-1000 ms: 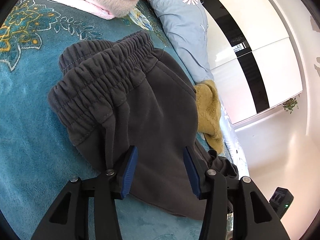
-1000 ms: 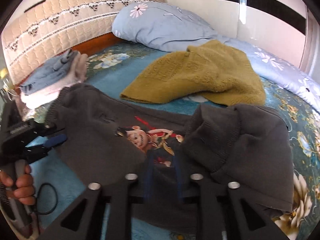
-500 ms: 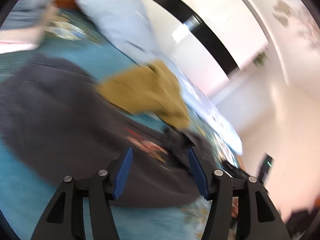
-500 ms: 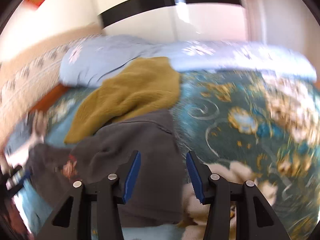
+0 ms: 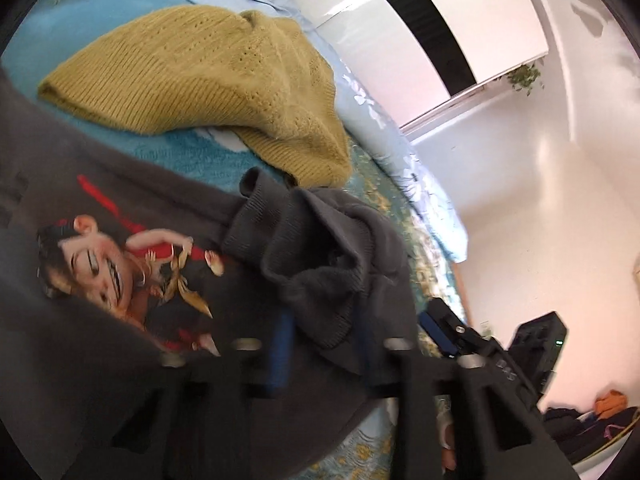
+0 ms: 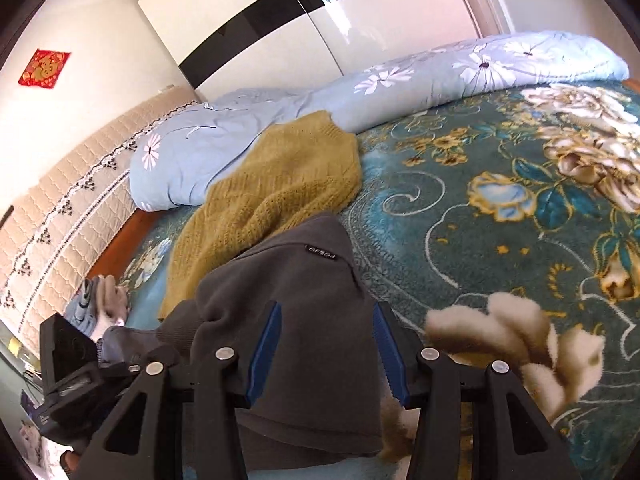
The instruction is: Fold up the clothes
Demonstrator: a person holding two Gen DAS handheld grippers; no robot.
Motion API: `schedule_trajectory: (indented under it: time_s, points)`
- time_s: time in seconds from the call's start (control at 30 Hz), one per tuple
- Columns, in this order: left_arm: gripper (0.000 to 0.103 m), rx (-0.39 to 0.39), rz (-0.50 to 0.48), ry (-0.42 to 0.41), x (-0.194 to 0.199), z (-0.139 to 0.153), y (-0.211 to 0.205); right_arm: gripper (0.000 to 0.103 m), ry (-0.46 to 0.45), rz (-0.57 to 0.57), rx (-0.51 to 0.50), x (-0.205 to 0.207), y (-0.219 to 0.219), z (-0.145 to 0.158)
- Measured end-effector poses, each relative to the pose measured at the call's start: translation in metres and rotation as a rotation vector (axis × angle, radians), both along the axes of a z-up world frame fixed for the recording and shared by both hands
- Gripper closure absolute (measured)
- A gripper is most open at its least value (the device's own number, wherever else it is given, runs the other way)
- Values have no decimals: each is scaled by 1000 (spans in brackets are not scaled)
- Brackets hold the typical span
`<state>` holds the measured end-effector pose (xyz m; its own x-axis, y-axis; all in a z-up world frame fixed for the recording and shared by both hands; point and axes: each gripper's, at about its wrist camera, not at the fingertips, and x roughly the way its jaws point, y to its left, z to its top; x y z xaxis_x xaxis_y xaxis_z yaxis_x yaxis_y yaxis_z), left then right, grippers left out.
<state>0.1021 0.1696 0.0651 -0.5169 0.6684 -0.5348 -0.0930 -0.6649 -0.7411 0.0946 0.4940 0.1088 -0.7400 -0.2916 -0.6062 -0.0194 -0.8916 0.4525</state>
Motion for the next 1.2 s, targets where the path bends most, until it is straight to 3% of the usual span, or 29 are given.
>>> schedule_trajectory:
  time_s: [0.1, 0.2, 0.27, 0.33, 0.4, 0.5, 0.6, 0.73, 0.87, 1.03, 1.2]
  points:
    - [98, -54, -28, 70, -4, 22, 7, 52, -6, -10, -40, 1, 6, -1]
    - [98, -90, -66, 234, -6, 63, 19, 52, 0, -20, -81, 3, 11, -1]
    - [97, -115, -73, 293, -8, 80, 24, 52, 2, -22, -104, 4, 15, -1]
    - [97, -167, -47, 249, -18, 70, 25, 52, -11, -19, -112, 2, 15, -3]
    - [97, -203, -7, 141, -35, 42, 22, 52, -18, -8, -124, 1, 15, -4]
    - [96, -143, 23, 4, -49, 7, 10, 52, -16, 6, -119, 1, 11, -3]
    - [91, -110, 38, -31, -54, 2, 4, 52, -18, 38, -125, -1, 6, -4]
    - [56, -101, 75, -94, -48, -2, -4, 52, 37, 90, -119, 3, -1, 3]
    - [51, 35, 57, -167, -45, -26, -6, 52, 14, 118, -92, -1, -10, 0]
    - [38, 196, 4, -177, -56, -33, 11, 52, 16, 120, -80, -1, -12, -1]
    - [39, 178, 40, -163, -65, -37, 30, 52, 3, 113, -86, -2, -10, -3]
